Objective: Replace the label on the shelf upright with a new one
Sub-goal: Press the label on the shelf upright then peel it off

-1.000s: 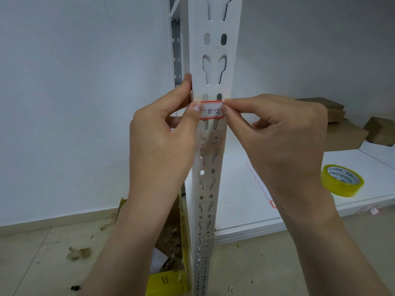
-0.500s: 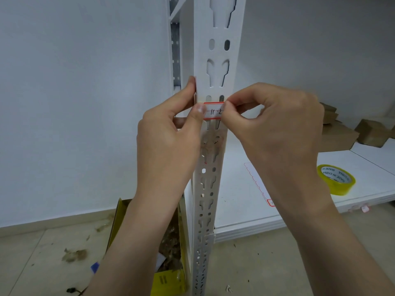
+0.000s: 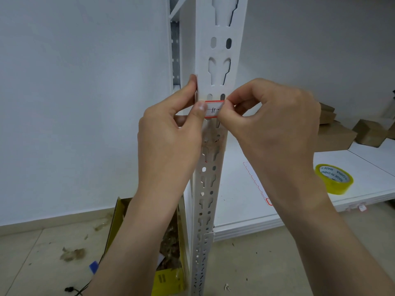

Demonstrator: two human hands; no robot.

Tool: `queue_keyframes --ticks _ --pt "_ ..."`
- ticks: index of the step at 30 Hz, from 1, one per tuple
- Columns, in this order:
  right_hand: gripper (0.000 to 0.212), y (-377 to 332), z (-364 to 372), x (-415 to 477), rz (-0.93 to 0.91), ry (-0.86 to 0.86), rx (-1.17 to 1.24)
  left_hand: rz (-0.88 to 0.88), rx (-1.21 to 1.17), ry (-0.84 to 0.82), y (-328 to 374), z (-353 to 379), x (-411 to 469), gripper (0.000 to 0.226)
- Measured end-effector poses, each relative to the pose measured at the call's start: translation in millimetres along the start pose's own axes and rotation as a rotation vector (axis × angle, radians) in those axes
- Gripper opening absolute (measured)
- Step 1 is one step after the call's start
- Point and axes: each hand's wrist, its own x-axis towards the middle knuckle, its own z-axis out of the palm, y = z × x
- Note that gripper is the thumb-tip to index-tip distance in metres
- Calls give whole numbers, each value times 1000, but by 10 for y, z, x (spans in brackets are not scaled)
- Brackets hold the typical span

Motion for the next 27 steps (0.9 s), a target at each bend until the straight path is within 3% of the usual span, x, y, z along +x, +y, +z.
queue_keyframes --ticks 15,22,27 --pt "12 71 -6 -16 -81 -34 11 19 11 -3 -49 -7 22 43" --pt "17 220 -14 -205 -203 103 120 12 18 -5 -57 -5 17 42" --pt "15 226 14 -151 -209 97 130 16 30 -5 -43 -7 16 42"
